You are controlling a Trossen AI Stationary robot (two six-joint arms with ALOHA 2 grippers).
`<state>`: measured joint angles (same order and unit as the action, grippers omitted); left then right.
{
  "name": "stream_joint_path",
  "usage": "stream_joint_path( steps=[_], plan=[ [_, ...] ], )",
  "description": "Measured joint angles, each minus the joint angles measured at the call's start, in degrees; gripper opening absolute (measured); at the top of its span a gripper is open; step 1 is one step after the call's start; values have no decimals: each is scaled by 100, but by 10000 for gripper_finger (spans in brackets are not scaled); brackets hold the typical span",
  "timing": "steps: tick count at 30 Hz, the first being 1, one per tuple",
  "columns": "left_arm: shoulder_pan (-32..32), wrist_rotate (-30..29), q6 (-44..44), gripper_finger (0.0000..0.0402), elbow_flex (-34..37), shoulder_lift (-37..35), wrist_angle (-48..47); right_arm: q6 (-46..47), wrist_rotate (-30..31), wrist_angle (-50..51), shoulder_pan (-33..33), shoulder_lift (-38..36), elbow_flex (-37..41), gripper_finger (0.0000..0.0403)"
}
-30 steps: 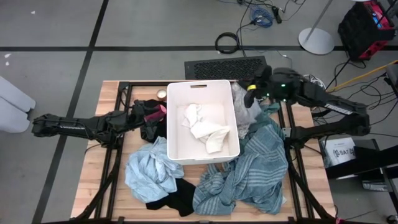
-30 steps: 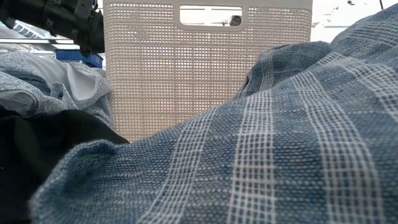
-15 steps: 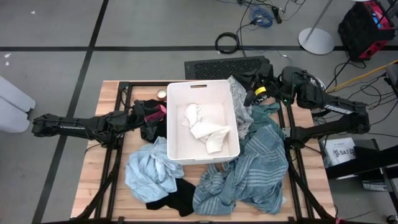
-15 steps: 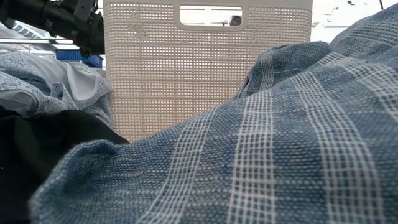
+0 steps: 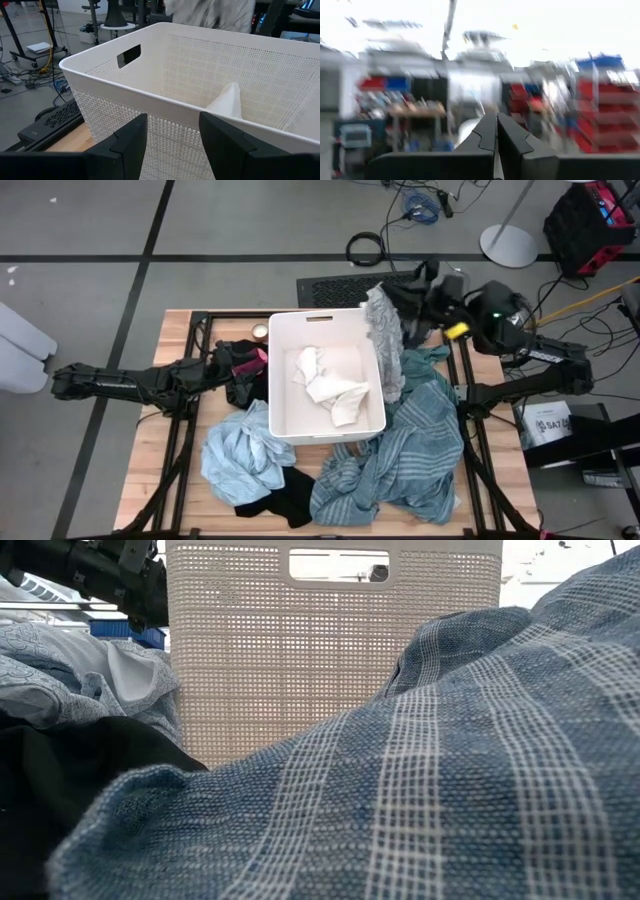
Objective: Sort clothes
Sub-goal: Put the white patterned shirt into the laundry bin
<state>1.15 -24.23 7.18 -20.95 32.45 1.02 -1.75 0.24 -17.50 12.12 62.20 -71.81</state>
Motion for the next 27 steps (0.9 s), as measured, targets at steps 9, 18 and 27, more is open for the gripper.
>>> stream_joint_path(
  steps=[9,18,27],
  plan=[
    [0,0,4,188,0,0,42,102,-366,-3227,97,448,-2,0],
    [1,0,2,188,0,0,71,802,-1341,-3376,246,1229,-1087,0],
    [2,3,2,188,0,0,156,1073,-1373,-1725,205,2440,-2207,0]
  ],
)
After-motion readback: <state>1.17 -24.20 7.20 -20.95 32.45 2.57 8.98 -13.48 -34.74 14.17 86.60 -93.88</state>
